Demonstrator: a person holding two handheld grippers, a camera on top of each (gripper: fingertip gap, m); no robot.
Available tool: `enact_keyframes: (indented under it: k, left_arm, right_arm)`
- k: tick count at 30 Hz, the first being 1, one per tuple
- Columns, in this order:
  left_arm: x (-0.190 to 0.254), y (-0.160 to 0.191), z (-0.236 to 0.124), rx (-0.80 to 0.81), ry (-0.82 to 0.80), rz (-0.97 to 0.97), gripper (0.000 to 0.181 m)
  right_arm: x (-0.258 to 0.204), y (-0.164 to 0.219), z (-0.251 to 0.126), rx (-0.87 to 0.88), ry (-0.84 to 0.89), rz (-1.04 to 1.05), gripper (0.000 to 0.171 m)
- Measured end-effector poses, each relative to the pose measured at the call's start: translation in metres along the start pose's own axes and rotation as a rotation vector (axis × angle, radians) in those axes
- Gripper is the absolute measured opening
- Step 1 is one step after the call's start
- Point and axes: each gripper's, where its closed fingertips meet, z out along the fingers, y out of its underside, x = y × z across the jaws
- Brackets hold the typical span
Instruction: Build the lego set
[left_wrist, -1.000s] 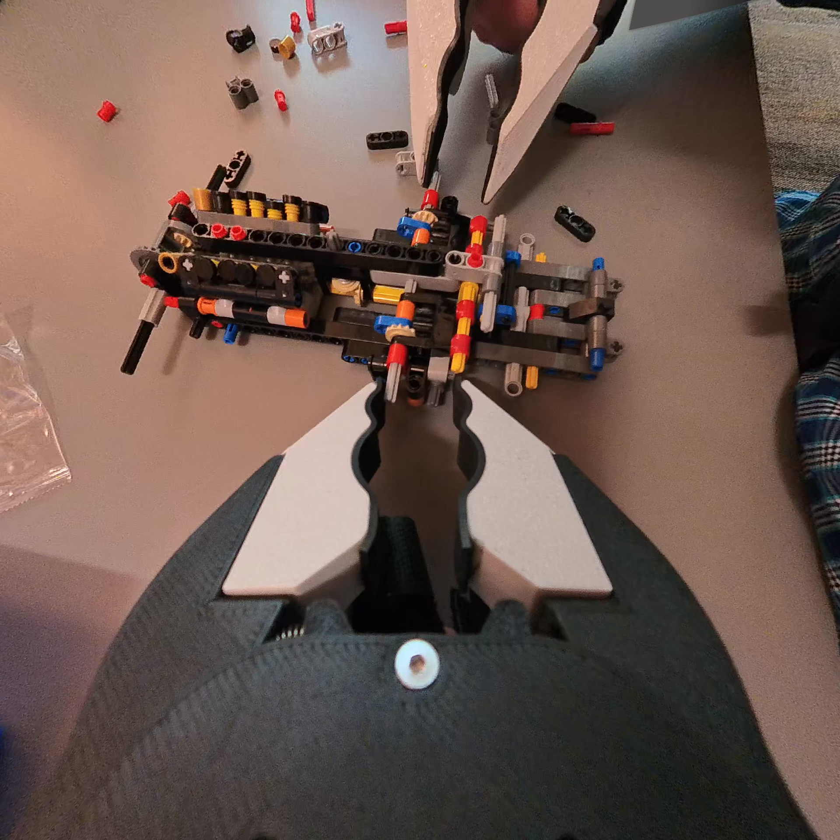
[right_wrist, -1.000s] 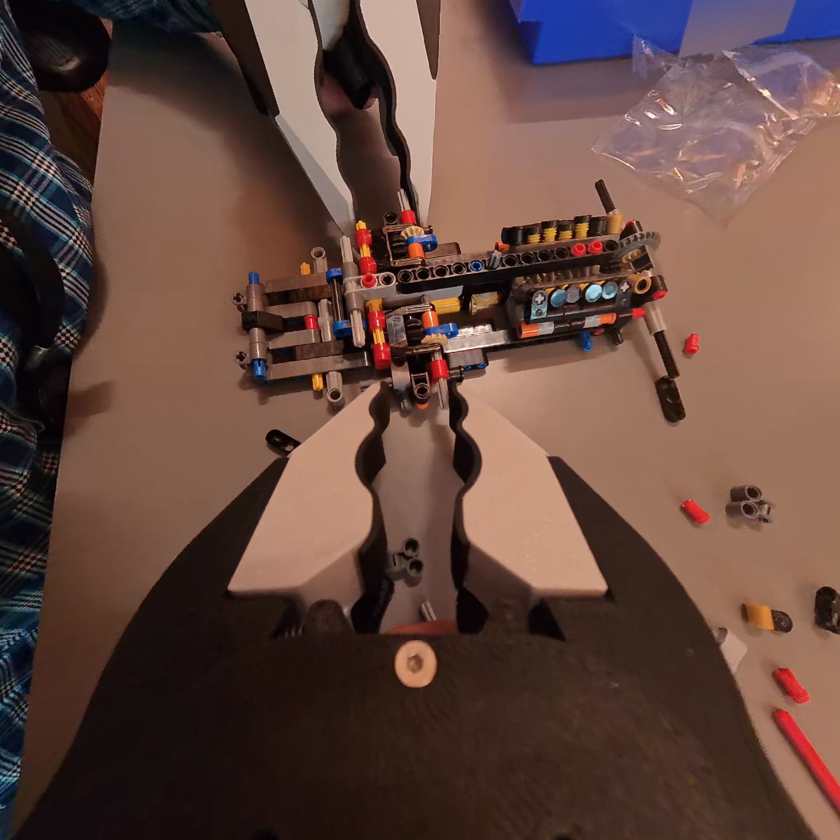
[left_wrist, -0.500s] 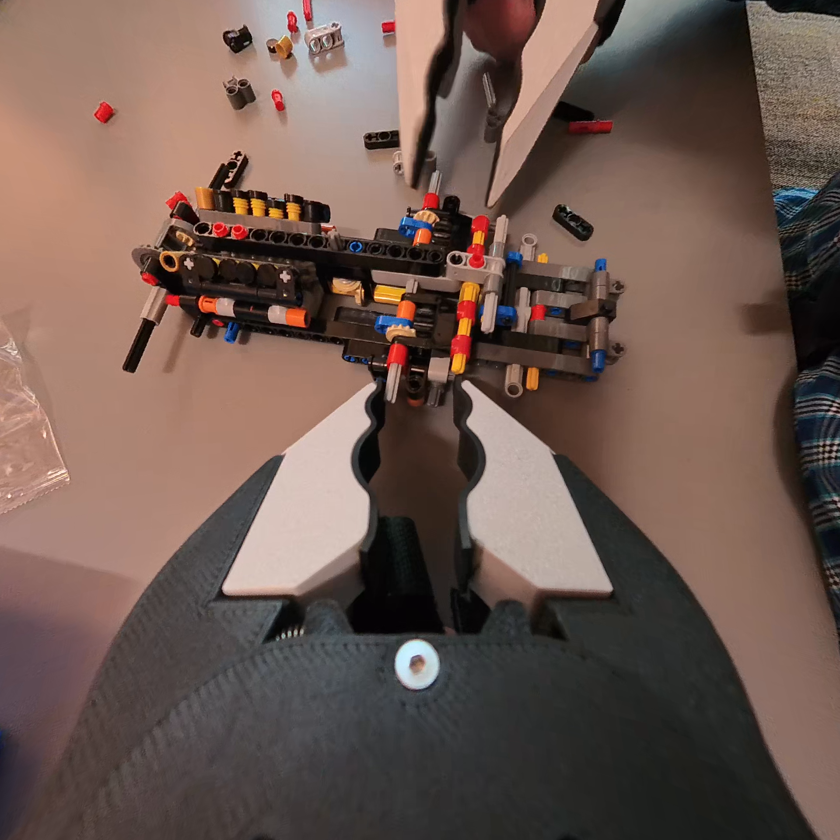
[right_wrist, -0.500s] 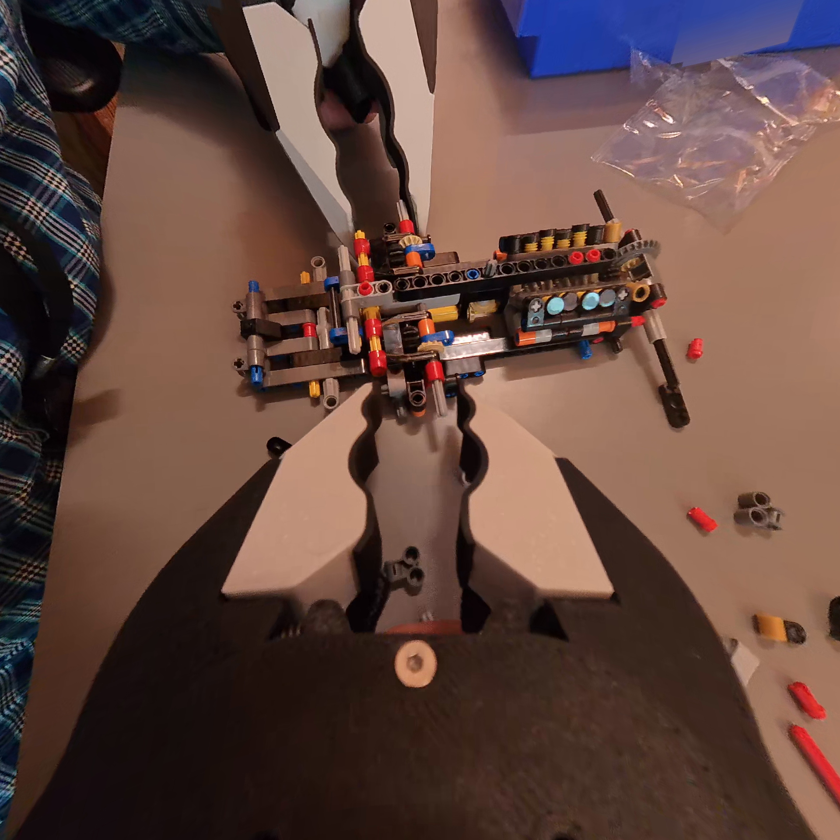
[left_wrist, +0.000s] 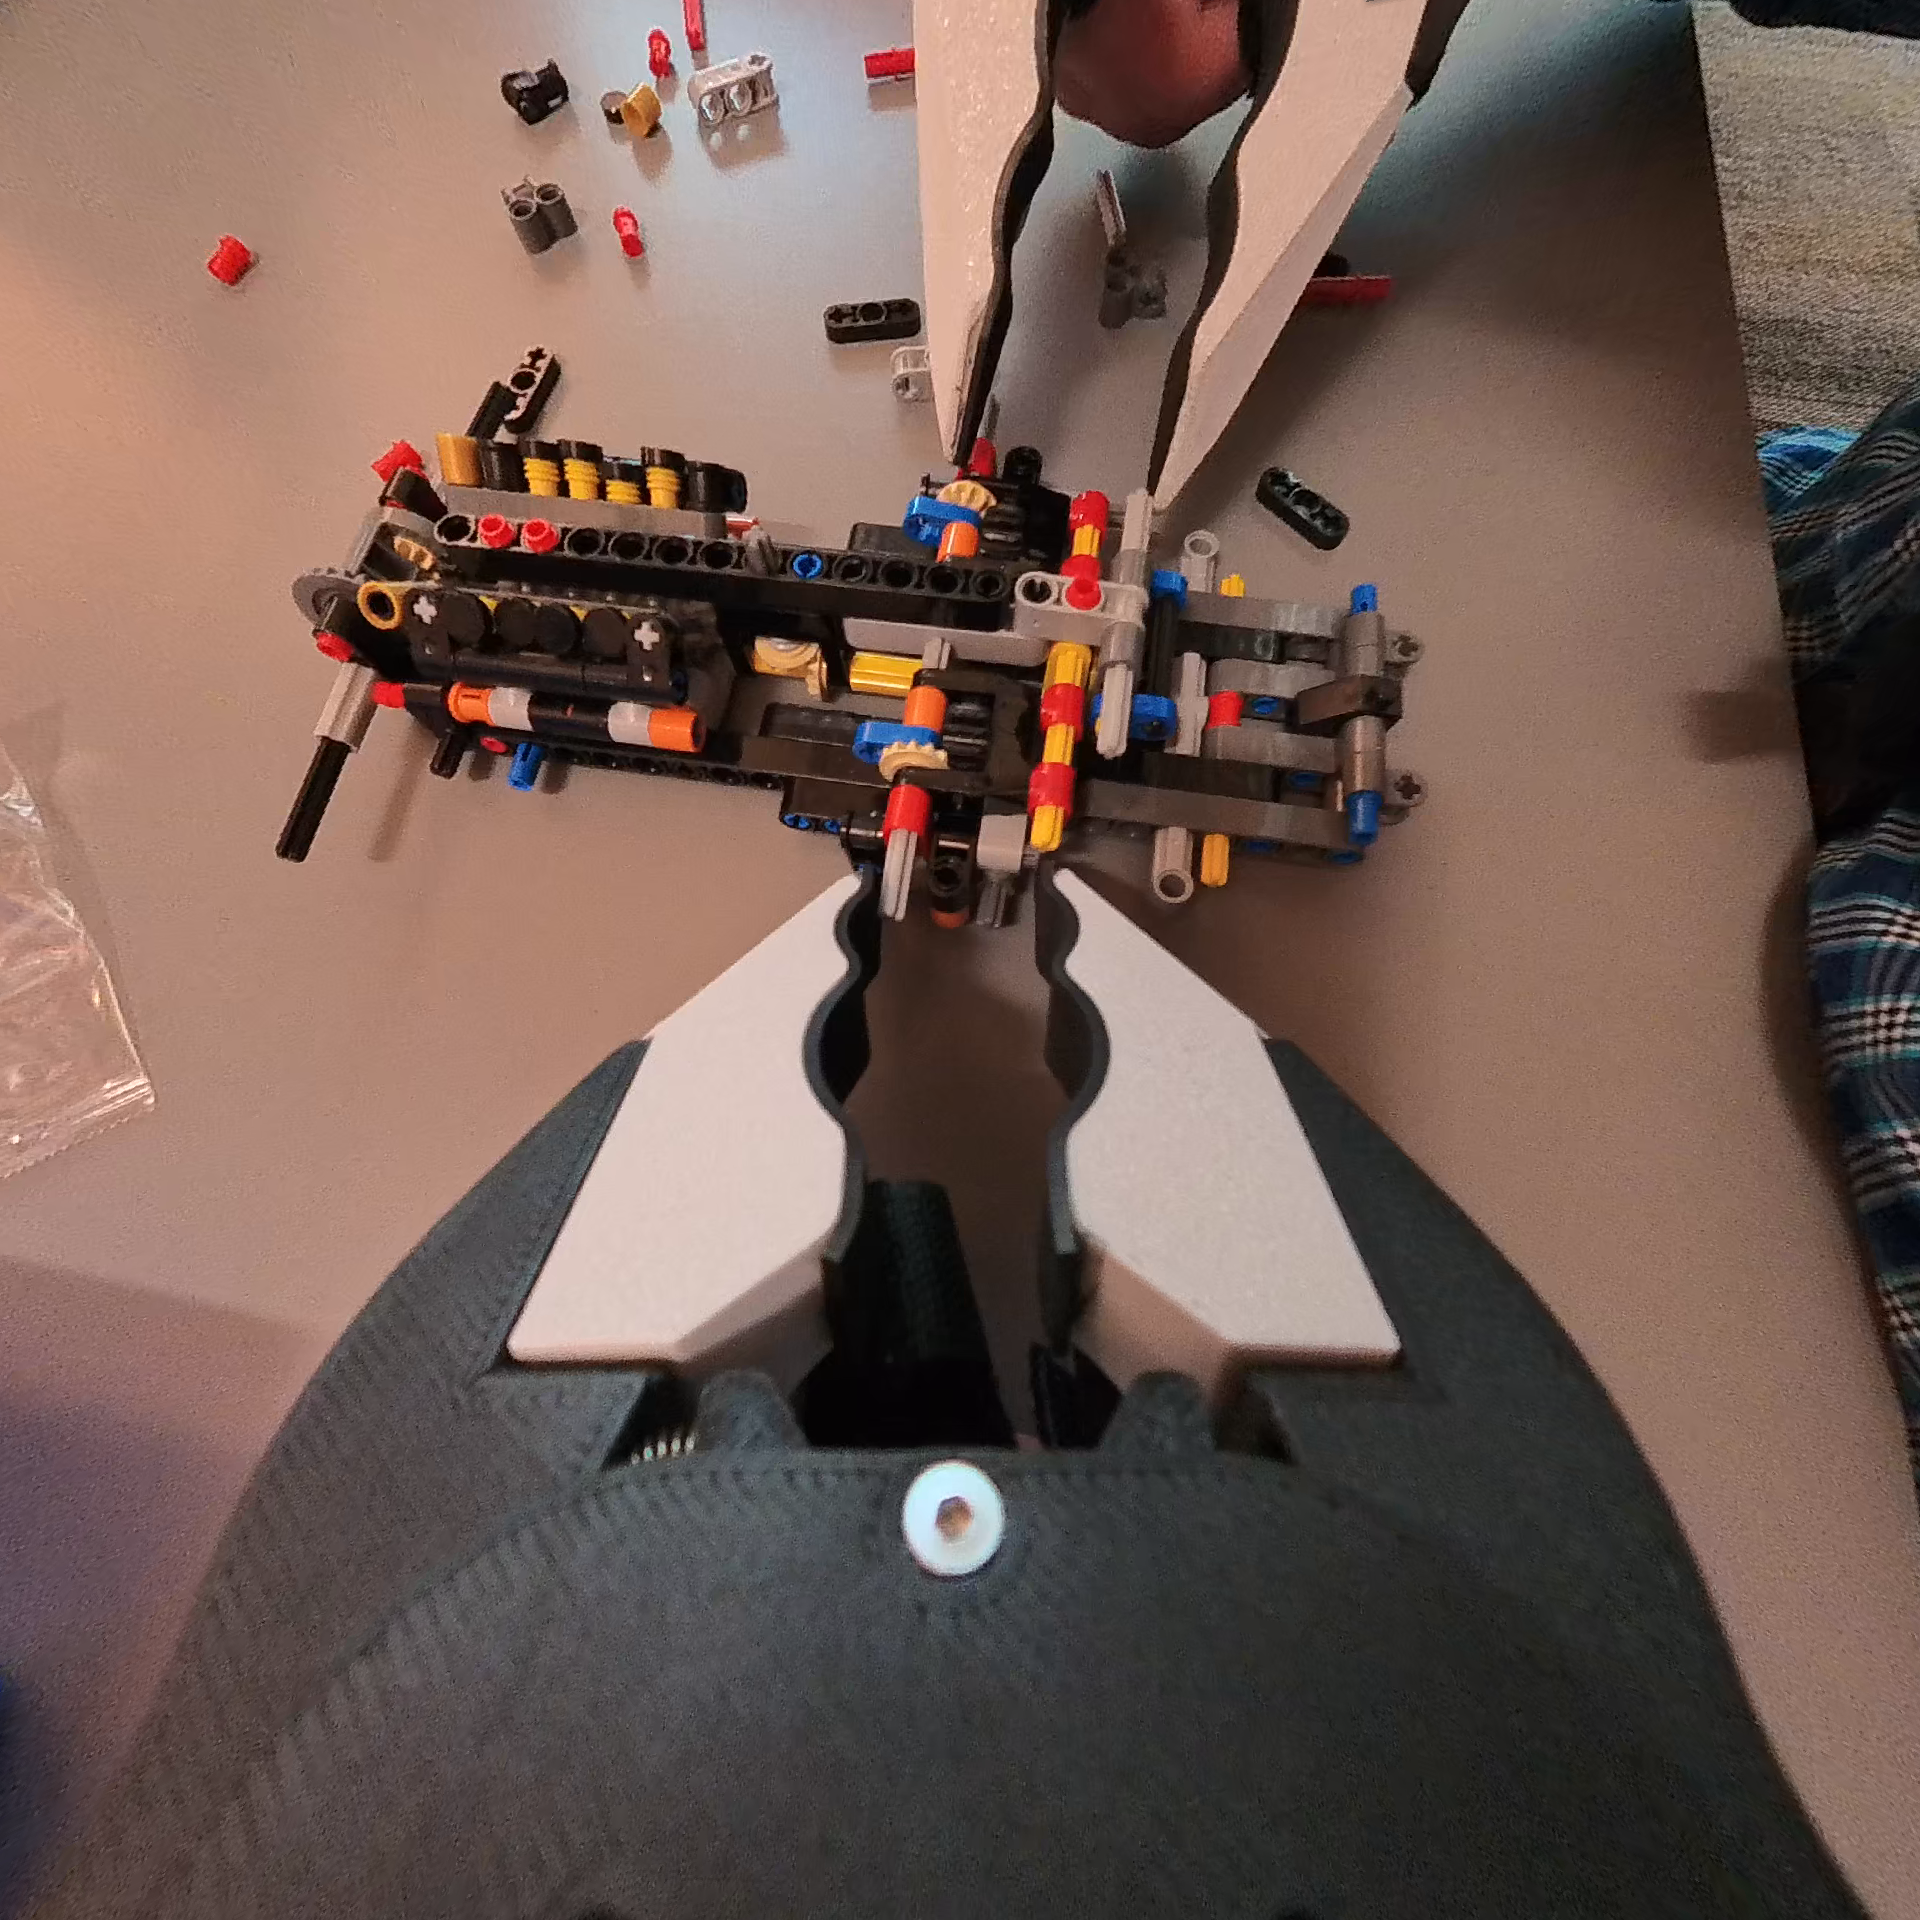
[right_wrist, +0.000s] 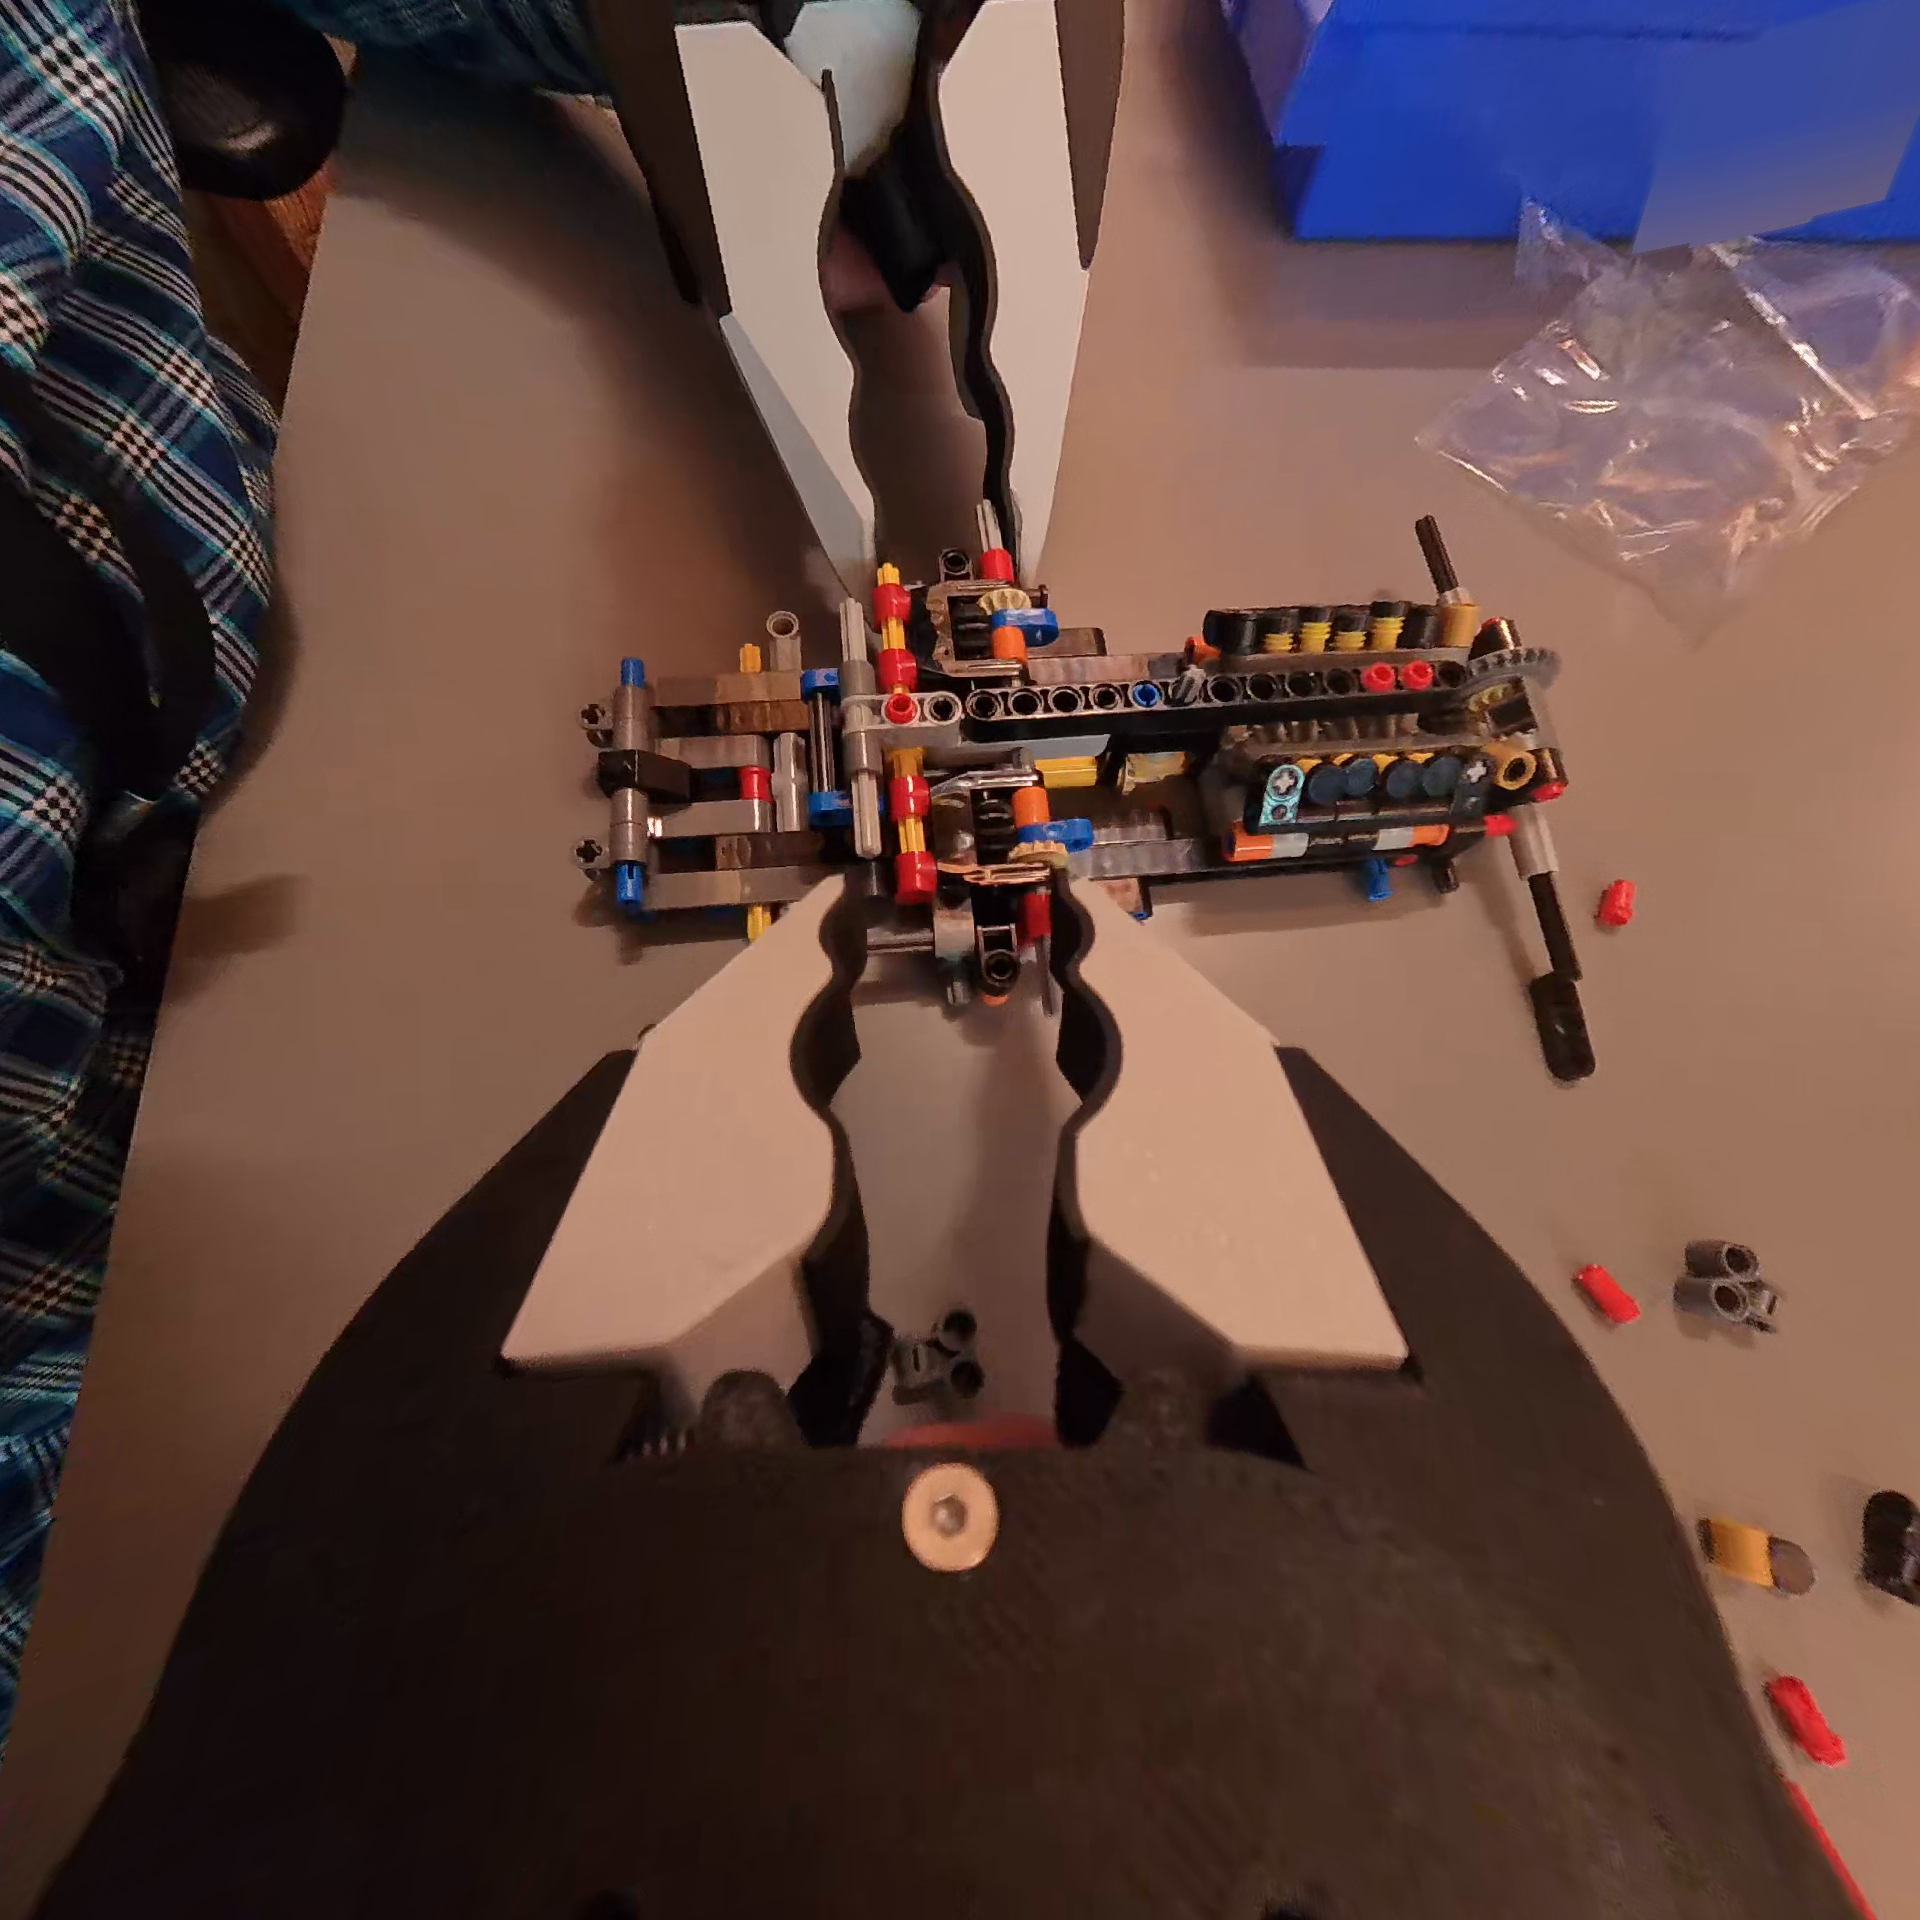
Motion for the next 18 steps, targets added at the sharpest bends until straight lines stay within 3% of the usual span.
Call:
enact_keyframes:
  k: [5,14,18]
  left_arm:
    - [0.0,0.0,0.0,0.0,0.004,-0.001,0.028]
    - [0.001,0.001,0.0,-0.004,0.006,0.001,0.029]
    - [0.001,0.001,0.0,-0.008,0.007,0.002,0.029]
  right_arm:
    - [0.0,0.0,-0.001,0.003,-0.001,0.003,0.034]
    - [0.005,0.009,-0.002,-0.042,0.013,0.021,0.062]
    - [0.003,0.013,0.005,-0.064,-0.011,0.014,0.057]
